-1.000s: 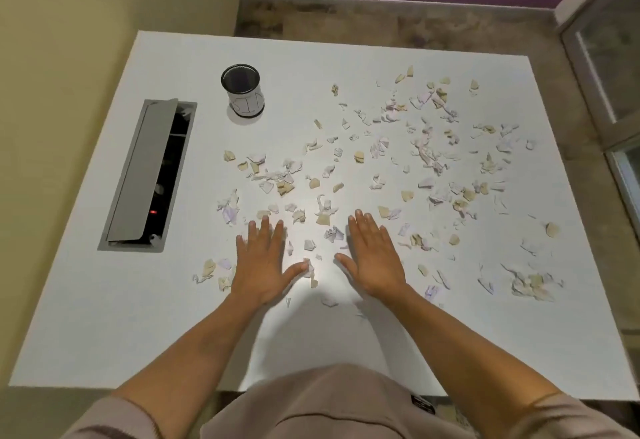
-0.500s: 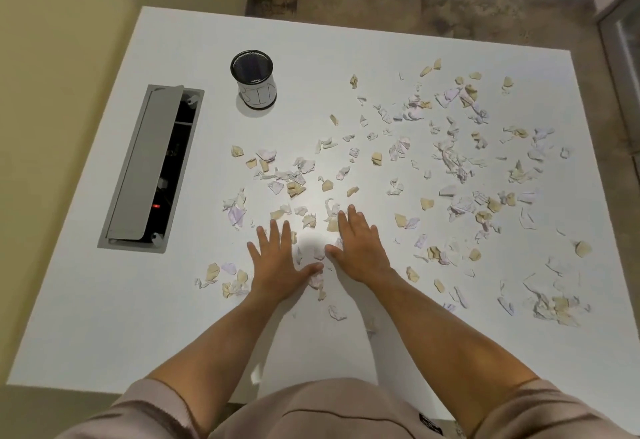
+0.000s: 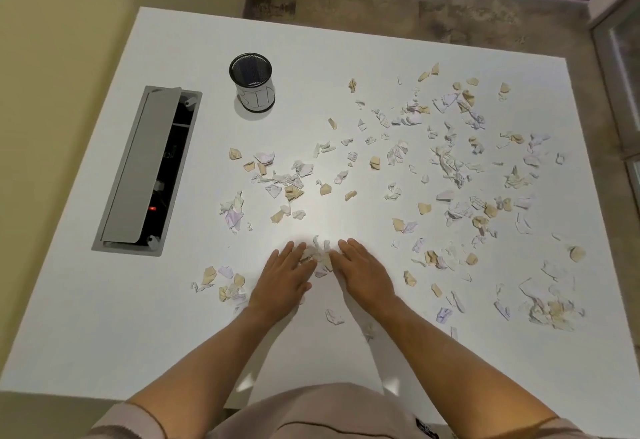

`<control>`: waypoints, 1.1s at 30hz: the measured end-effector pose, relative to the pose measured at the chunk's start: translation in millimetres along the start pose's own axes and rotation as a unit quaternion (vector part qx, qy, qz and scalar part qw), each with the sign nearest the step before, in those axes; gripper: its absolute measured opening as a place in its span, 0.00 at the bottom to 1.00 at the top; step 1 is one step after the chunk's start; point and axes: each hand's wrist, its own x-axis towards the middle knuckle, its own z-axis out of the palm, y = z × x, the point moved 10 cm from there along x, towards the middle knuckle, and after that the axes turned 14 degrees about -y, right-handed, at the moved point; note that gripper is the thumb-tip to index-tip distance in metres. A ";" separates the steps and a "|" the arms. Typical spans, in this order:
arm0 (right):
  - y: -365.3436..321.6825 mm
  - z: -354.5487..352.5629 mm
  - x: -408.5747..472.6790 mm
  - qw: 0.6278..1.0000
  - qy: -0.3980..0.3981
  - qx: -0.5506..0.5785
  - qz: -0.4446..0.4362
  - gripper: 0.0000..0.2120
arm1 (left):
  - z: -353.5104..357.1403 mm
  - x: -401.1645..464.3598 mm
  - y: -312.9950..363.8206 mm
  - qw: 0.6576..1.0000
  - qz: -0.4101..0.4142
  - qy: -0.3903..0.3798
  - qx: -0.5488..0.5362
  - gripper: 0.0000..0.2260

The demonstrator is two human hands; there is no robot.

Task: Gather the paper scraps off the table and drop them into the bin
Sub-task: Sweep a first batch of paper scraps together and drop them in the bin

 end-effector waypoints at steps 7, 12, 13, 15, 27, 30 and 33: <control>13.2 -4.7 3.8 0.998 -0.010 0.009 0.065 0.28 | -7.1 -6.0 -15.7 0.997 -0.076 0.002 -0.009 0.38; -9.4 8.5 13.6 0.996 -0.060 -0.064 0.036 0.29 | 1.6 2.1 -8.8 0.995 -0.087 -0.049 0.022 0.37; -12.6 8.2 13.6 0.996 -0.057 -0.058 0.031 0.27 | 0.2 3.0 -9.0 0.995 -0.085 -0.046 0.014 0.33; -18.1 6.2 11.8 0.998 -0.043 -0.044 0.018 0.21 | -3.9 2.0 -10.3 0.997 -0.072 -0.026 -0.023 0.24; -10.9 -2.4 20.9 0.995 -0.015 0.092 0.024 0.11 | -26.9 7.6 -13.9 0.993 -0.046 0.042 -0.097 0.09; 0.7 -16.5 22.7 0.979 0.020 0.202 0.036 0.13 | -29.4 11.8 -24.1 0.981 -0.083 0.042 -0.168 0.13; 21.4 -28.2 20.5 0.930 0.068 0.356 0.058 0.05 | -30.3 10.4 -44.3 0.923 -0.126 0.071 -0.357 0.14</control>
